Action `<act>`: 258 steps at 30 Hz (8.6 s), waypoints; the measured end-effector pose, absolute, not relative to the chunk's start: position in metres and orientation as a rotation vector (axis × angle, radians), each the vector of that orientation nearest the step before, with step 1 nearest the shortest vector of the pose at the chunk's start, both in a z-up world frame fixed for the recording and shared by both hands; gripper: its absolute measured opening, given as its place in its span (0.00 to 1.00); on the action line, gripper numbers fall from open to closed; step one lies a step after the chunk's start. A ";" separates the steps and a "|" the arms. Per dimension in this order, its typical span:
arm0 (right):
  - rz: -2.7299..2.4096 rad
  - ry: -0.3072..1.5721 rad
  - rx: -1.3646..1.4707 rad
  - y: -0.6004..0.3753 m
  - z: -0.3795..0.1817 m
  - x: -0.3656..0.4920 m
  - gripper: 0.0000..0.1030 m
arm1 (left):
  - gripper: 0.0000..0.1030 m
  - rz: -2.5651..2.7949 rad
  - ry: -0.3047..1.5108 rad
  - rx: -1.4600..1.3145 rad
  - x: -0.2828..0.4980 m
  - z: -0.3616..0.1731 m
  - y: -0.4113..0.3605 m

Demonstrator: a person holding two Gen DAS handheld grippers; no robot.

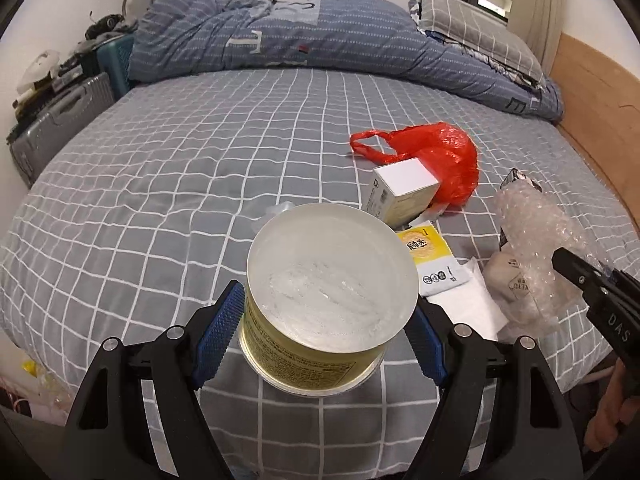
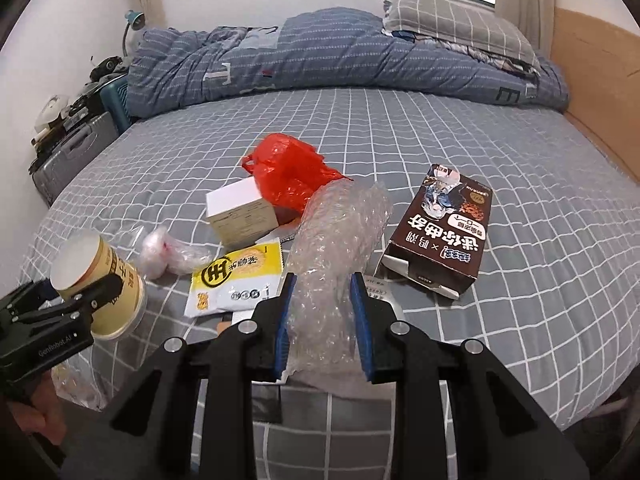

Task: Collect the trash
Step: 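Carry the cup and bubble-wrap bag down over the black trash bin, then open the right tool to drop the bubble-wrap bag into the bin, then open the left tool to drop the yellow cup into the bin, then move both tools back up toward the trash on the bed, then grasp the clear plastic wrapper with the left tool while the right tool grasps the brown snack box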

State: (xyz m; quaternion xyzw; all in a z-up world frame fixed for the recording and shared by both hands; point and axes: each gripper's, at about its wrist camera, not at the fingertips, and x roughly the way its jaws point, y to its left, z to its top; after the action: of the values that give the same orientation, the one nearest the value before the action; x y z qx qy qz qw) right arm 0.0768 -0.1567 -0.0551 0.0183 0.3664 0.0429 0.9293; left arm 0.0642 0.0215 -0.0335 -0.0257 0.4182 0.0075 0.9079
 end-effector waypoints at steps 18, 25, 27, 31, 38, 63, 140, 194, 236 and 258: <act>0.047 0.719 0.011 -0.159 -0.046 0.014 0.25 | 0.73 -0.032 0.870 -0.110 0.008 -0.027 0.004; 0.060 0.708 -0.019 -0.152 -0.045 -0.012 0.25 | 0.73 -0.018 0.889 -0.108 -0.014 -0.031 0.000; 0.060 0.701 -0.029 -0.150 -0.044 -0.019 0.25 | 0.73 -0.012 0.892 -0.114 -0.021 -0.032 0.002; 0.063 0.699 -0.031 -0.150 -0.043 -0.036 0.25 | 0.73 0.001 0.890 -0.115 -0.037 -0.033 0.004; 0.068 0.710 -0.030 -0.150 -0.046 -0.066 0.25 | 0.73 0.001 0.880 -0.115 -0.068 -0.034 0.005; 0.137 0.767 -0.068 -0.136 -0.071 -0.186 0.25 | 0.73 -0.017 0.992 -0.099 -0.170 -0.067 0.001; 0.031 1.142 -0.024 -0.170 -0.233 -0.145 0.92 | 0.73 -0.030 1.305 -0.032 -0.142 -0.226 -0.030; -0.035 0.990 0.011 -0.201 -0.146 -0.127 0.93 | 0.94 -0.056 1.119 0.006 -0.131 -0.139 -0.042; -0.122 0.865 0.097 -0.250 -0.058 0.125 0.93 | 0.94 0.066 0.981 -0.034 0.104 -0.065 0.029; -0.218 1.060 0.198 -0.267 -0.105 0.246 0.93 | 0.90 0.039 1.012 -0.007 0.176 -0.091 0.025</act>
State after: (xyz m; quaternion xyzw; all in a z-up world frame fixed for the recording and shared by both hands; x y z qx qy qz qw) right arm 0.2464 -0.2672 -0.1052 0.0943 0.5036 -0.1034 0.8525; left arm 0.1757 0.0254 -0.0909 -0.0032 0.4848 0.0187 0.8744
